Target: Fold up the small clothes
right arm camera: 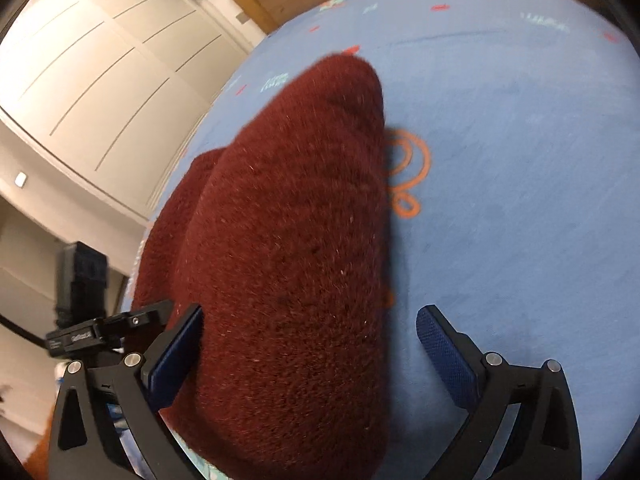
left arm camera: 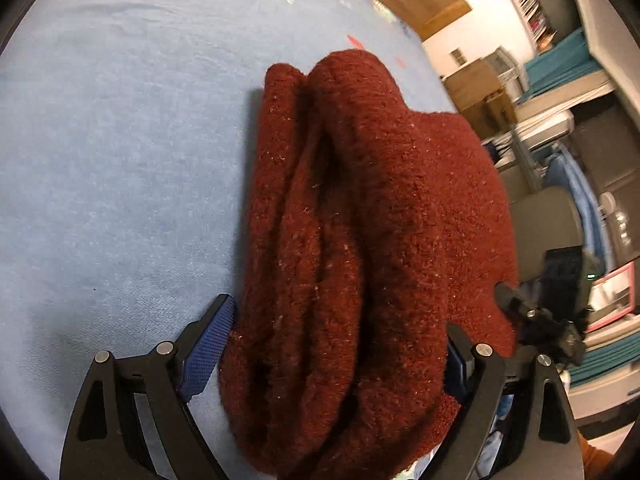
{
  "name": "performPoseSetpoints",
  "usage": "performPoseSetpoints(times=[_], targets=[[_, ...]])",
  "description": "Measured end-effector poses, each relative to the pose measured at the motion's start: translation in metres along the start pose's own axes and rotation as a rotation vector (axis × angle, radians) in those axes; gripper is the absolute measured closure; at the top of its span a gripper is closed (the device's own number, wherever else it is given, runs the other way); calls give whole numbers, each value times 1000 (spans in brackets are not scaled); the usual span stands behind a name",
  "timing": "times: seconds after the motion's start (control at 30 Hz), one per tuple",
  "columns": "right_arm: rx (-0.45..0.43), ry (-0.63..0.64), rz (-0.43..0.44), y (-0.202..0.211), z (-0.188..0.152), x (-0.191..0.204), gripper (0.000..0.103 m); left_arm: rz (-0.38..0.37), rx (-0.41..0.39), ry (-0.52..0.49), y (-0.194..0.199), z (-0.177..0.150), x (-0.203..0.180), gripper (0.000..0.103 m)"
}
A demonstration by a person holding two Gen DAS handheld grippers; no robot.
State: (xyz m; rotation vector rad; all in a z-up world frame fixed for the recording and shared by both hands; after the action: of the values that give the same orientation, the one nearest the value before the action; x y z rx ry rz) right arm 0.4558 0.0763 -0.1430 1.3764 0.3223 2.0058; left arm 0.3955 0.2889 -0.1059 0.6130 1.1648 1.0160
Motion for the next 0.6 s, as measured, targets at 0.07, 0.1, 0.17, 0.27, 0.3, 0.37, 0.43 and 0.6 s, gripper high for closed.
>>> performPoseSetpoints(times=[0.07, 0.1, 0.17, 0.27, 0.3, 0.37, 0.43, 0.6], targets=[[17, -18, 36, -2, -2, -4, 0, -29, -16, -4, 2, 0, 3, 19], [28, -21, 53, -5, -2, -5, 1, -50, -24, -3, 3, 1, 4, 21], [57, -29, 99, -10, -3, -7, 3, -113, -31, 25, 5, -1, 8, 33], [89, -65, 177, -14, -6, -10, 16, -189, -48, 71, 6, -3, 13, 45], [88, -54, 179, -12, -5, -10, 20, -205, -57, 80, 9, -5, 16, 47], [83, -31, 177, -6, -4, -7, 28, -253, -84, 110, 18, -8, 18, 52], [72, -6, 173, 2, -2, -3, 35, -306, -118, 135, 27, -4, 14, 53], [12, 40, 148, 34, 3, 4, 38, -348, -151, 117, 37, 11, -10, 54]])
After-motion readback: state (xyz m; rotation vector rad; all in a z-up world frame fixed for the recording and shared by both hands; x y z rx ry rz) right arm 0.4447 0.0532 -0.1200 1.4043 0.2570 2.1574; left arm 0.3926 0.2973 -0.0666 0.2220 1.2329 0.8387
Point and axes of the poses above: each gripper's, at about its wrist camera, not at the fingertips, and y roughly against the way its jaws point, x to its left, z to its top, the point moved 3 cm from there along -y, roughly the way its jaws point, and after that the axes turned 12 degrees about z, right-handed, at the moved point
